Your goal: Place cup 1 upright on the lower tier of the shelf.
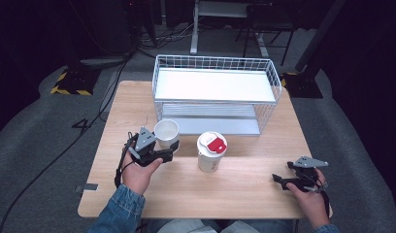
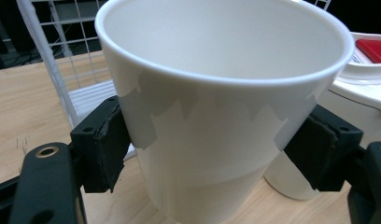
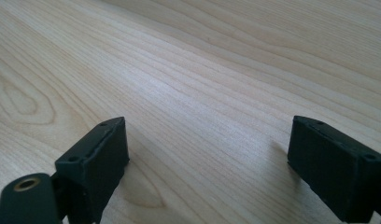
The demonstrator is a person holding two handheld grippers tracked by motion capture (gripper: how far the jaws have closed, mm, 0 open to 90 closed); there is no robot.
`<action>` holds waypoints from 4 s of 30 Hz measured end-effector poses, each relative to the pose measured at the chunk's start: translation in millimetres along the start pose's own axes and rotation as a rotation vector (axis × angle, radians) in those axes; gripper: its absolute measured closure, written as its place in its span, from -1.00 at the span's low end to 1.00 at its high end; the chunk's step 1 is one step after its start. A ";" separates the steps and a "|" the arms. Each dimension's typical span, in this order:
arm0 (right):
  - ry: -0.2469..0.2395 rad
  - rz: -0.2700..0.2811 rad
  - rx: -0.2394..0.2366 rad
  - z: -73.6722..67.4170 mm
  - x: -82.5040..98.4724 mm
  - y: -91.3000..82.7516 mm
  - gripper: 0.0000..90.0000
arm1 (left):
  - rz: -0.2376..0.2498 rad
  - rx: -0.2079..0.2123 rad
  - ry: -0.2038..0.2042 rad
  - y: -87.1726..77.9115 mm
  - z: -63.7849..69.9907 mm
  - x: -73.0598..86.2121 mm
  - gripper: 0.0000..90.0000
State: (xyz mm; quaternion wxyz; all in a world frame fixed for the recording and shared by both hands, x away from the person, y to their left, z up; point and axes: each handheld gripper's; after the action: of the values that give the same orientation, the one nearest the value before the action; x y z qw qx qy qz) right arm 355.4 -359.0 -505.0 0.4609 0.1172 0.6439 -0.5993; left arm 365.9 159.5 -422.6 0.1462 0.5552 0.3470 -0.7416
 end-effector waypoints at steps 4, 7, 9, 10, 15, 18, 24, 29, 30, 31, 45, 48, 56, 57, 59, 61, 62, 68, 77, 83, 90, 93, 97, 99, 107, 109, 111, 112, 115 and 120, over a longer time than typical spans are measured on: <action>0.000 0.000 0.000 0.0 0.0 0.0 -0.72 | 0.001 -0.007 0.023 8.5 -3.1 -6.9 -0.52; 0.000 0.000 0.000 0.0 0.0 0.0 -0.72 | 0.017 0.003 0.020 13.0 -4.7 -9.4 -0.52; 0.000 0.000 0.000 -0.1 0.0 0.0 -0.72 | 0.020 0.005 0.024 16.8 -6.2 -11.6 -0.52; 0.000 0.000 0.000 0.0 0.0 0.0 -0.72 | 0.018 -0.001 0.032 20.9 -7.9 -14.0 -0.52; 0.000 0.000 0.000 0.0 0.0 0.0 -0.72 | 0.018 -0.008 0.034 28.2 -11.5 -17.8 -0.52; 0.000 0.000 0.000 0.0 0.0 0.0 -0.72 | 0.022 -0.011 0.032 34.2 -17.0 -20.3 -0.52; 0.000 0.000 0.000 0.0 0.0 0.0 -0.72 | 0.041 -0.039 0.041 45.3 -25.2 -25.4 -0.52; 0.000 0.000 0.000 0.0 0.0 0.0 -0.72 | 0.038 -0.054 0.022 58.7 -30.9 -29.8 -0.52; 0.000 0.000 0.000 0.0 0.0 0.0 -0.72 | 0.038 -0.054 0.022 58.7 -30.9 -29.8 -0.52; 0.000 0.000 0.000 0.0 0.0 0.0 -0.72 | 0.038 -0.052 0.021 61.2 -31.7 -29.7 -0.52; 0.000 0.000 0.000 0.0 0.0 0.0 -0.72 | 0.014 -0.073 0.022 81.1 -36.9 -21.9 -0.52; 0.000 0.000 0.000 0.0 0.0 0.0 -0.72 | 0.021 -0.087 0.025 85.3 -39.8 -22.8 -0.52; 0.000 0.000 0.000 0.0 0.0 0.0 -0.72 | 0.007 -0.119 0.023 100.4 -43.4 -20.6 -0.52; 0.000 0.000 0.000 0.0 0.0 0.0 -0.72 | 0.013 -0.125 0.017 103.6 -43.7 -19.6 -0.52; 0.000 0.000 0.000 0.0 0.0 0.0 -0.72 | 0.014 -0.128 0.011 107.3 -44.5 -18.3 -0.52; 0.000 0.000 0.000 0.0 0.0 0.0 -0.72 | 0.013 -0.136 0.006 111.2 -45.9 -17.1 -0.52; 0.000 0.000 0.000 0.0 0.0 0.0 -0.72 | 0.015 -0.138 -0.005 113.2 -46.1 -16.5 -0.52; 0.000 0.000 0.000 0.0 0.0 0.0 -0.72 | 0.005 -0.155 -0.016 123.5 -50.8 -13.6 -0.52; 0.000 0.000 0.000 0.0 0.0 0.0 -0.72 | -0.006 -0.168 -0.062 134.0 -56.6 -8.3 -0.52; 0.000 0.000 0.000 0.0 0.0 0.0 -0.72 | -0.024 -0.172 -0.080 138.5 -60.6 -4.9 -0.52; 0.000 0.000 0.000 0.0 0.0 0.0 -0.72 | -0.032 -0.173 -0.091 141.7 -62.6 -5.8 -0.53; 0.000 0.000 0.000 0.0 0.0 0.0 -0.72 | -0.024 -0.189 -0.088 142.2 -61.5 -6.7 -0.64; 0.000 0.000 -0.001 0.0 0.0 0.0 -0.72 | -0.028 -0.175 -0.073 142.8 -60.0 -7.7 -0.66; 0.000 0.000 0.000 0.0 0.0 0.0 -0.72 | -0.030 -0.165 -0.063 143.5 -58.2 -7.7 -0.66; 0.000 0.000 0.000 0.0 0.0 0.0 -0.72 | -0.025 -0.171 -0.057 138.5 -54.5 -8.5 -0.65; 0.000 0.000 0.000 0.0 0.0 0.0 -0.72 | -0.029 -0.168 -0.053 135.5 -53.9 -9.2 -0.65; 0.000 0.000 0.000 0.0 0.0 0.0 -0.72 | -0.029 -0.172 -0.054 132.0 -53.2 -9.6 -0.65; 0.000 0.000 0.000 0.0 0.0 0.0 -0.72 | -0.027 -0.173 -0.052 129.9 -53.1 -9.9 -0.65; 0.000 0.000 0.000 0.0 0.0 0.0 -0.72 | -0.019 -0.168 -0.047 122.8 -52.3 -10.9 -0.61; 0.000 0.000 0.000 0.0 0.0 0.0 -0.72 | -0.018 -0.160 -0.034 110.9 -45.5 -13.4 -0.65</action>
State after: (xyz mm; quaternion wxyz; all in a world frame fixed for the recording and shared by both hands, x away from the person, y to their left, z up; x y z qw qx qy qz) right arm 355.4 -359.0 -505.0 0.4608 0.1171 0.6440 -0.5993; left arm 470.1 108.5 -455.7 0.1891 0.5260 0.4076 -0.7221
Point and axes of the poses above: each handheld gripper's, and its own axes: y roughly forward along the jaws, x roughly out of its underside, z roughly to its right, and after that the axes turned 12 degrees about x, right-handed
